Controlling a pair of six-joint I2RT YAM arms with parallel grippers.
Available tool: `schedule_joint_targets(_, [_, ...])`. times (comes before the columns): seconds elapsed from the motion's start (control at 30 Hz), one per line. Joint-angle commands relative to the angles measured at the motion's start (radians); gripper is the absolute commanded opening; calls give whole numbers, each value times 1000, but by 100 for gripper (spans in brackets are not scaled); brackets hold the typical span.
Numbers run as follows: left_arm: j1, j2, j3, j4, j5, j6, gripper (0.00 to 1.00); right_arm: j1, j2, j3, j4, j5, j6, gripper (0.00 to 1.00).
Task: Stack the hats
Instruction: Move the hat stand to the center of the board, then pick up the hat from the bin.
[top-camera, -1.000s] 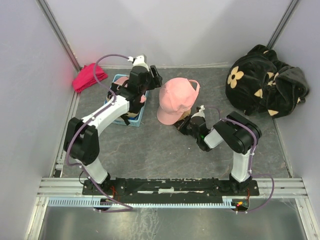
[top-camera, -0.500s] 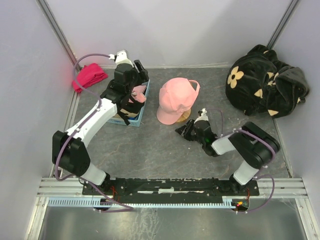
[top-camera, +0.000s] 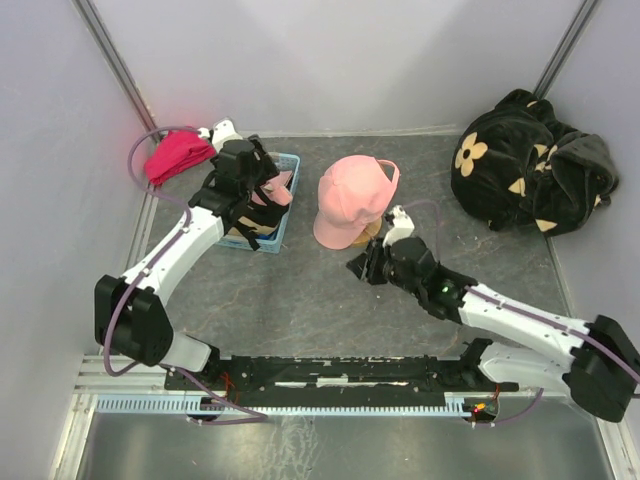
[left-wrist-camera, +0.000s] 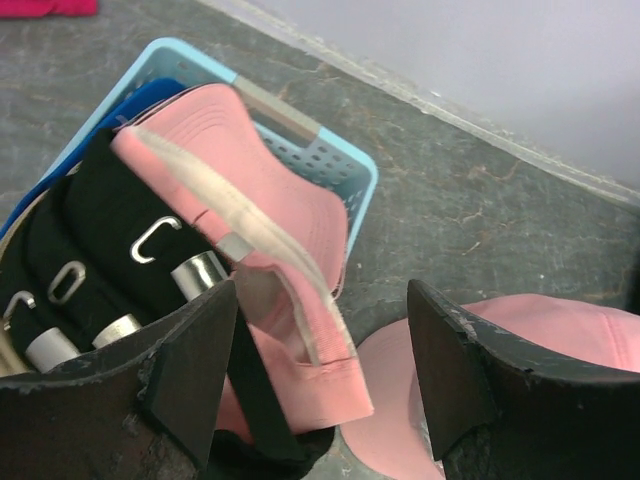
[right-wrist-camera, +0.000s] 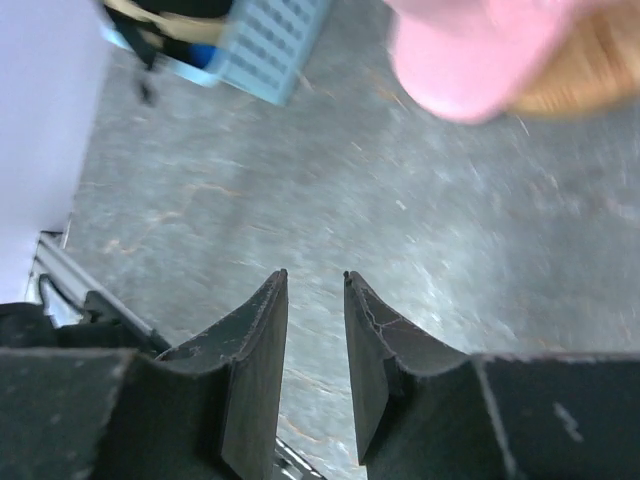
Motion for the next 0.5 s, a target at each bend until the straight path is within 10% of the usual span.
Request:
schedule_joint_targets(0.0, [32, -41, -28, -7, -35, -102, 76, 46, -19, 281, -301, 38, -205, 38])
schedule_joint_targets(0.47, [102, -94, -147, 33, -19, -178, 74, 87, 578, 1037, -405, -11, -408, 45])
